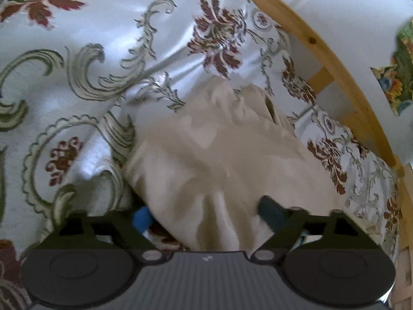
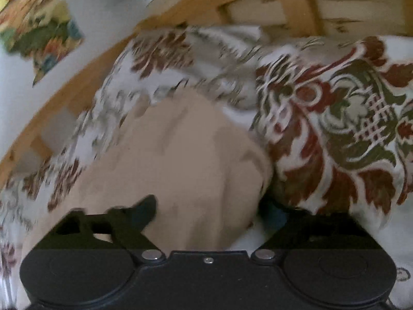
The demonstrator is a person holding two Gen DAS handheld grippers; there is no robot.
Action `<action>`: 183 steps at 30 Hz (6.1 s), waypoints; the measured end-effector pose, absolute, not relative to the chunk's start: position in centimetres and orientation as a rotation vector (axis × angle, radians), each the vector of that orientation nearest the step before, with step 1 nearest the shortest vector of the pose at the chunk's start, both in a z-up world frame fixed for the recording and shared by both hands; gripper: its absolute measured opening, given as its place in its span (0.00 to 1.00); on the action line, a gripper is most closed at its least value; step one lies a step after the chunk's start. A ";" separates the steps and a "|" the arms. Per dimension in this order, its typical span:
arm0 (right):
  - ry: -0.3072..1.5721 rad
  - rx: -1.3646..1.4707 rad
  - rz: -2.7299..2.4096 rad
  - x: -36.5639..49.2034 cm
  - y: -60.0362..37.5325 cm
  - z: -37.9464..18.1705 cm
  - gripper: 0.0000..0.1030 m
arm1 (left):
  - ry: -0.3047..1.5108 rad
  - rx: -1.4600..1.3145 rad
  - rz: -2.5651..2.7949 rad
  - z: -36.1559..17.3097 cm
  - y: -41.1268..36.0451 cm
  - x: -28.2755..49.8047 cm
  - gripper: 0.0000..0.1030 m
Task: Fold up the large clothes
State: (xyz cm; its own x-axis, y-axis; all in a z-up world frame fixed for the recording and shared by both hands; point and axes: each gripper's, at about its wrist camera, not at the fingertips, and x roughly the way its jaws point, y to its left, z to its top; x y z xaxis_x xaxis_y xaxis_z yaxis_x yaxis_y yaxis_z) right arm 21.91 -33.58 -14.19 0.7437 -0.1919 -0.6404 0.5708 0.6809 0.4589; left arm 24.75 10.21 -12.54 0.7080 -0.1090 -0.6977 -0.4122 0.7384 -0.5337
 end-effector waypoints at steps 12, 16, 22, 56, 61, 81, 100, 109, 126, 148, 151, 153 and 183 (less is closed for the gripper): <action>0.542 0.659 -0.386 18.9 -33.4 -10.6 0.17 | 0.697 -0.881 0.214 -9.6 12.5 20.8 0.05; 0.555 0.647 -0.345 17.7 -33.1 -9.0 0.17 | 0.689 -0.819 0.193 -9.4 13.6 19.7 0.05; 0.621 0.542 -0.454 18.7 -31.8 -10.1 0.47 | 0.700 -0.722 0.169 -10.6 13.6 20.0 0.20; 0.439 -0.251 0.091 29.0 -14.7 -15.7 0.97 | 0.679 -0.552 0.191 -10.0 10.7 21.1 0.08; 0.449 -0.200 0.097 29.0 -15.7 -15.1 0.97 | 0.554 -0.371 0.049 -5.2 6.6 20.7 0.05; 0.495 0.705 0.055 22.3 -36.6 -7.3 0.48 | 0.517 0.168 -0.630 -0.9 -14.3 22.0 0.06; 0.589 1.107 0.348 21.8 -36.9 -12.5 0.86 | 0.519 0.442 -0.785 -6.6 -17.2 16.0 0.06; 0.659 0.964 0.355 24.1 -36.9 -13.5 0.46 | 0.537 0.502 -0.837 -7.9 -17.2 14.7 0.09; 0.525 0.454 0.213 22.4 -34.1 -8.9 0.01 | 0.460 0.112 -0.694 -3.2 -7.4 13.6 0.71; 0.550 1.089 0.372 23.3 -38.3 -12.4 0.67 | 0.800 -0.207 -0.473 -8.2 -3.5 25.9 0.54; 0.584 1.010 0.377 23.8 -37.5 -11.9 0.74 | 0.792 -0.167 -0.469 -8.2 -4.2 25.4 0.54; 0.634 0.945 0.382 24.2 -36.5 -11.8 0.74 | 0.798 -0.175 -0.469 -8.4 -4.1 25.3 0.54; 0.580 0.004 -0.043 21.1 -34.4 -9.6 0.09 | 0.778 0.018 -0.550 -7.4 -9.8 25.2 0.57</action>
State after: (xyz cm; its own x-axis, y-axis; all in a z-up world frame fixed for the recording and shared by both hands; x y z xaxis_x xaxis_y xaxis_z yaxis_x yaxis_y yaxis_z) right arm 21.15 -34.39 -9.57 0.8356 -0.0399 -0.5479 0.0422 0.9991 -0.0084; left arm 25.22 -9.80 -7.39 0.5793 -0.4641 -0.6701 0.4771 0.8596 -0.1829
